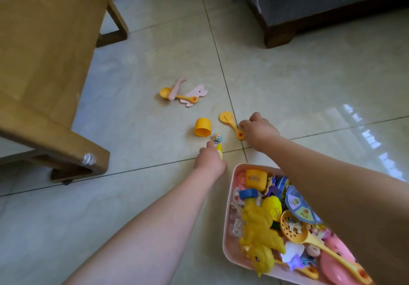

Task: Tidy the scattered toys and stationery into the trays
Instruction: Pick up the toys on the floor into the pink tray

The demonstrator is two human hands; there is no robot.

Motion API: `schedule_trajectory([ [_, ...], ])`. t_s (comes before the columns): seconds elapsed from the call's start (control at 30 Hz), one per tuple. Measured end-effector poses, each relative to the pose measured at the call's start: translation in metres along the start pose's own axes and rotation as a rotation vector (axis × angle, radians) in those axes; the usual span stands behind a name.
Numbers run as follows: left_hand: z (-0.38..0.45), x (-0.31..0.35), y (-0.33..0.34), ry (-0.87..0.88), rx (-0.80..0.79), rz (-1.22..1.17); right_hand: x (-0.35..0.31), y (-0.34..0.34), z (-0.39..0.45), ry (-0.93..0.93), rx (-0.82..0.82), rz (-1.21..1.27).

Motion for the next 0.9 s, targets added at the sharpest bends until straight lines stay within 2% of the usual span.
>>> schedule_trajectory([
  [0.1, -0.002, 0.001, -0.008, 0.026, 0.022, -0.057, 0.008, -0.001, -0.006, 0.056, 0.027, -0.004],
  [0.2, -0.009, 0.008, -0.018, 0.150, 0.008, -0.179, 0.020, -0.002, -0.016, 0.097, 0.029, 0.004],
  [0.3, -0.025, 0.022, -0.025, 0.312, -0.077, -0.390, 0.036, -0.001, -0.025, 0.159, -0.006, 0.038],
  [0.37, -0.040, 0.034, -0.025, 0.392, -0.163, -0.426, 0.047, 0.000, -0.034, 0.206, -0.008, 0.063],
  [0.5, -0.065, 0.051, -0.017, 0.507, -0.330, -0.256, 0.064, 0.000, -0.049, 0.271, 0.067, 0.255],
  [0.67, -0.078, 0.051, 0.000, 0.571, -0.443, 0.036, 0.065, -0.007, -0.055, 0.174, -0.067, 0.419],
  [0.73, -0.079, 0.050, 0.001, 0.580, -0.435, 0.050, 0.062, -0.016, -0.060, 0.074, -0.086, 0.617],
  [0.8, -0.076, 0.053, -0.006, 0.594, -0.362, -0.061, 0.057, -0.026, -0.072, -0.026, -0.148, 0.733],
  [0.9, -0.067, 0.061, -0.019, 0.581, -0.193, -0.157, 0.052, -0.028, -0.093, -0.096, -0.313, 0.668],
])
Point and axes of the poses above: each hand's wrist, its own z-axis towards the middle knuckle, its own y-axis out of the palm, x = y × z, the point moved 7 cm from there along z, towards the middle knuckle, and after that the axes turned 13 degrees about -x, right-handed, at the moved point
